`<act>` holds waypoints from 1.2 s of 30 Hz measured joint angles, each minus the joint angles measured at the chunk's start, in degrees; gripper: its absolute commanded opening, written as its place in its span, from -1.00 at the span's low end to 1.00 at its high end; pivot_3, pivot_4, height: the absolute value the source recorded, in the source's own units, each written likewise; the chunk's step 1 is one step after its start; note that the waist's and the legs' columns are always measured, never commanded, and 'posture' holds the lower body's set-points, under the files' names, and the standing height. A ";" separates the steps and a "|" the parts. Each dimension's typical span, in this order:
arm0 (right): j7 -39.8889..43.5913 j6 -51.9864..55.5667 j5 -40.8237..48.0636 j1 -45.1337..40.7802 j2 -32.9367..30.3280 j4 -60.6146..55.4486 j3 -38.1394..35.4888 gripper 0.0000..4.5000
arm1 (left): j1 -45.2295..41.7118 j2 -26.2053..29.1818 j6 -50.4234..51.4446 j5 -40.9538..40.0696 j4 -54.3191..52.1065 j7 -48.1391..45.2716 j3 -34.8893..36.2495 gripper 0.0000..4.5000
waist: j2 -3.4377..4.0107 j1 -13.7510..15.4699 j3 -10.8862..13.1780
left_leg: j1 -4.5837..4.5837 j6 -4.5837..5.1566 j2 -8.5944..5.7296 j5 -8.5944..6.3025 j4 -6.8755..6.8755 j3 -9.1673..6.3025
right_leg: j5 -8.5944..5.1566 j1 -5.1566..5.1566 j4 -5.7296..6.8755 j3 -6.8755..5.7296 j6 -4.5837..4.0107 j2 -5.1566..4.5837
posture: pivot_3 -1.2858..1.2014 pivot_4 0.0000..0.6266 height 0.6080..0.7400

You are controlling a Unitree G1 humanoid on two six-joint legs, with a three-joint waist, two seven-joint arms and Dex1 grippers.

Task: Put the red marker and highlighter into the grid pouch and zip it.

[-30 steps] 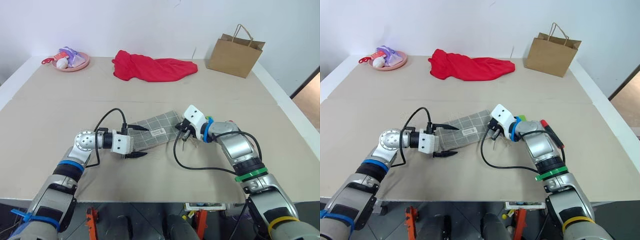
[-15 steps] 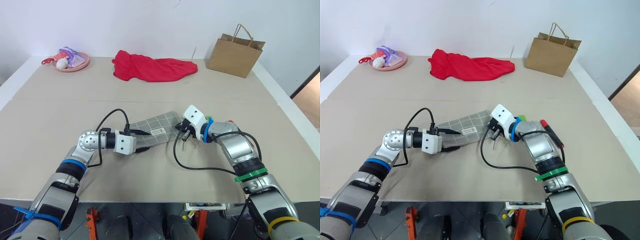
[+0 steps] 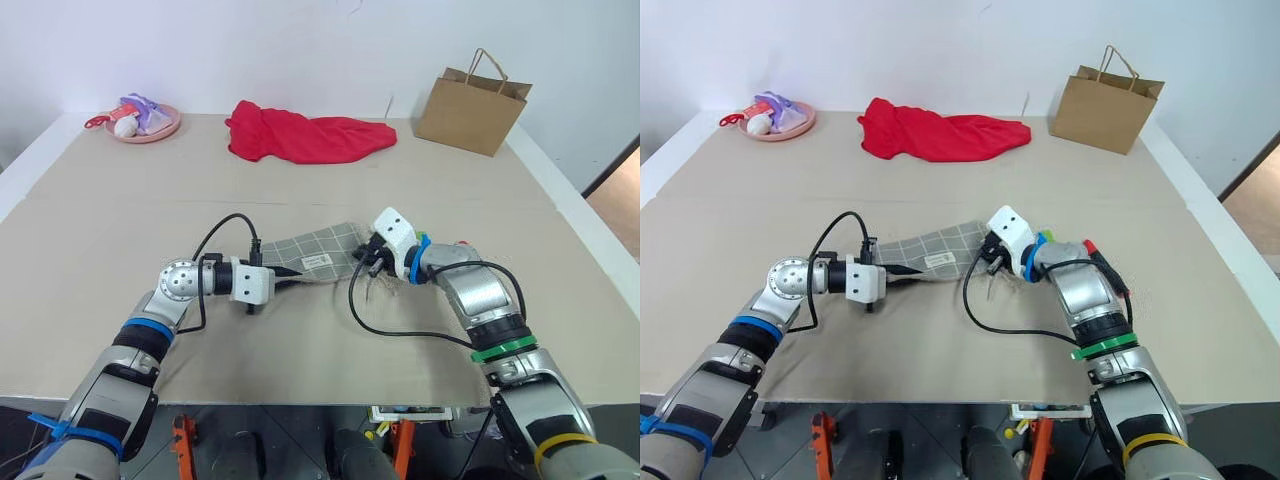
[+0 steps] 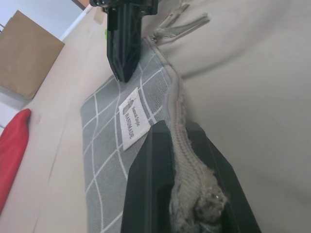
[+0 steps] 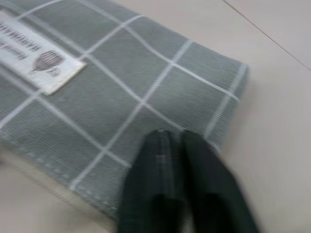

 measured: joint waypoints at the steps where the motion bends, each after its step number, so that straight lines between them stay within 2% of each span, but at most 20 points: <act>1: 0.05 0.62 0.51 -0.01 0.02 -0.01 -0.37 0.06 | 0.09 0.00 0.31 -0.03 -0.17 0.14 0.01 -1.00 | 0.00 0.00 0.00 | 0.00 0.00 0.00 0.00 0.00 0.00 | 0.00 0.00 0.00 0.00 0.00 0.00 | 0.03 -0.52 1.00; 2: 0.42 1.80 1.53 -0.01 0.18 -0.18 -1.24 0.17 | 0.33 0.00 0.78 -0.12 -0.49 0.33 0.04 -1.00 | 0.01 0.00 0.00 | 0.00 0.00 0.00 0.00 -0.01 0.00 | 0.00 0.00 0.00 0.00 0.00 0.00 | 0.03 -0.52 1.00; 3: 1.42 6.25 6.45 -0.19 0.51 -2.36 -5.09 0.39 | 1.67 -0.55 3.76 -0.70 -1.95 1.42 0.37 -1.00 | 0.07 -0.04 0.04 | -0.05 0.00 0.01 0.00 -0.02 -0.02 | 0.00 -0.05 0.00 -0.01 0.00 0.01 | 0.03 -0.52 1.00; 5: 1.60 9.24 9.46 -1.22 0.46 -3.52 -8.17 0.39 | 2.27 -1.00 5.89 -1.34 -2.84 1.80 0.80 -1.00 | 0.11 -0.03 0.07 | -0.06 0.00 0.01 0.00 -0.02 -0.04 | 0.00 -0.05 0.00 -0.02 0.00 0.01 | 0.03 -0.52 1.00; 6: 1.37 13.88 13.89 -3.12 -0.38 -5.77 -13.24 0.39 | 3.41 -1.94 9.75 -2.86 -5.02 3.33 1.91 -1.00 | 0.23 0.01 0.14 | -0.08 0.00 0.00 0.00 -0.01 -0.05 | 0.00 -0.06 0.01 -0.03 0.01 -0.03 | 0.03 -0.52 1.00; 9: 1.15 18.87 19.24 -4.53 -3.74 -12.02 -19.53 0.39 | 4.64 -3.36 16.02 -4.68 -8.68 5.86 3.69 -1.00 | 0.23 0.10 0.13 | -0.09 0.00 -0.02 -0.01 -0.03 -0.19 | -0.02 0.00 -0.02 -0.20 0.02 -0.03 | 0.03 -0.52 1.00; 14: 0.37 22.42 21.02 0.50 -4.88 -17.62 -19.37 0.39 | 5.11 -5.01 22.24 -6.55 -12.22 8.59 5.29 -1.00 | 0.23 0.09 0.11 | -0.08 0.00 -0.03 -0.01 -0.07 -0.34 | -0.05 0.06 -0.01 -0.32 -0.03 -0.02 | 0.03 -0.52 1.00; 17: -4.36 23.72 18.60 7.70 -1.72 -18.36 -13.41 0.39 | 5.86 -7.95 29.83 -9.71 -16.28 10.81 6.36 -1.00 | 0.35 -0.26 0.14 | -0.07 0.00 -0.06 0.00 -0.04 -0.30 | -0.01 0.02 0.01 -0.18 0.01 0.00 | 0.03 -0.52 1.00; 23: -7.99 19.46 16.28 5.68 0.53 -13.26 -12.67 0.39 | 6.18 -8.16 33.90 -10.79 -19.25 11.45 6.49 -1.00 | 0.35 -0.10 0.14 | -0.07 0.01 -0.09 0.06 -0.02 -0.32 | 0.02 0.06 0.01 -0.24 0.02 0.00 | 0.03 -0.52 1.00; 36: -7.17 13.82 14.82 -1.21 -0.76 -4.69 -13.16 0.39 | 7.74 -7.98 35.18 -10.72 -21.24 11.43 6.46 -1.00 | 0.35 -0.10 0.14 | -0.07 0.01 -0.09 0.06 -0.08 -0.32 | 0.00 0.04 -0.03 -0.24 0.02 -0.01 | 0.03 -0.52 1.00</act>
